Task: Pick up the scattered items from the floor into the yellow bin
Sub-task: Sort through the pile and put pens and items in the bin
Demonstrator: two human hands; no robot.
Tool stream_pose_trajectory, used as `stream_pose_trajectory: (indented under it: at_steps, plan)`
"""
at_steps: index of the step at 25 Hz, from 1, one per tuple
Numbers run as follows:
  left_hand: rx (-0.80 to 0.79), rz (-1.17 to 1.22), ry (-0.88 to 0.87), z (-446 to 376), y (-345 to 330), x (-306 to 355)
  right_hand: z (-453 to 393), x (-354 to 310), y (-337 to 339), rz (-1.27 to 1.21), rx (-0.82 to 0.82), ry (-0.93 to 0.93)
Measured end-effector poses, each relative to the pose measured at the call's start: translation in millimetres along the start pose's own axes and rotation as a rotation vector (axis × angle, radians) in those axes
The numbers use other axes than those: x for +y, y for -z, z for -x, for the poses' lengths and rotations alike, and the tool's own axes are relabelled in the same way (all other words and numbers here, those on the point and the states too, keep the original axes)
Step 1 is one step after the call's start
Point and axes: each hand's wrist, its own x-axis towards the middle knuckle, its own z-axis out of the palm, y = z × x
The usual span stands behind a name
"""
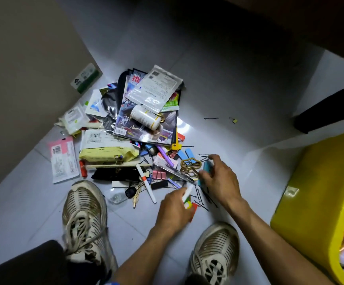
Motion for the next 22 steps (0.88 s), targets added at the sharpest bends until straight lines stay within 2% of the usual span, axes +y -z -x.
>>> stream_pose_trajectory:
  at_steps: [2,5,9,12,14,17,19,22]
  plan:
    - [-0.005,-0.122,-0.096,1.8,-13.5,2.7,-8.9,0.6,-5.1,0.162,-0.038,0.099]
    - [-0.007,-0.194,-0.169,-0.2,-20.1,2.5,-14.5,4.4,-5.9,0.165,-0.046,0.103]
    - [0.015,-0.362,-0.300,5.1,-25.5,-1.1,-11.4,3.8,-1.2,0.016,0.017,-0.021]
    - [0.058,-0.321,-0.272,7.4,-25.2,2.0,-14.1,-5.7,2.3,-0.260,-0.024,-0.092]
    - [0.057,-0.113,-0.114,7.3,-11.8,8.8,-21.4,-14.9,2.5,-0.299,-0.049,-0.076]
    - [0.044,0.463,0.144,0.7,20.4,12.6,-36.8,-34.0,1.3,-0.120,-0.072,-0.026]
    - [0.088,0.677,0.168,-5.5,45.3,10.3,-44.0,-43.8,-6.8,0.098,-0.122,0.064]
    - [0.171,0.828,0.201,-18.6,75.9,11.0,-46.2,-47.4,-22.8,0.331,-0.097,0.180]
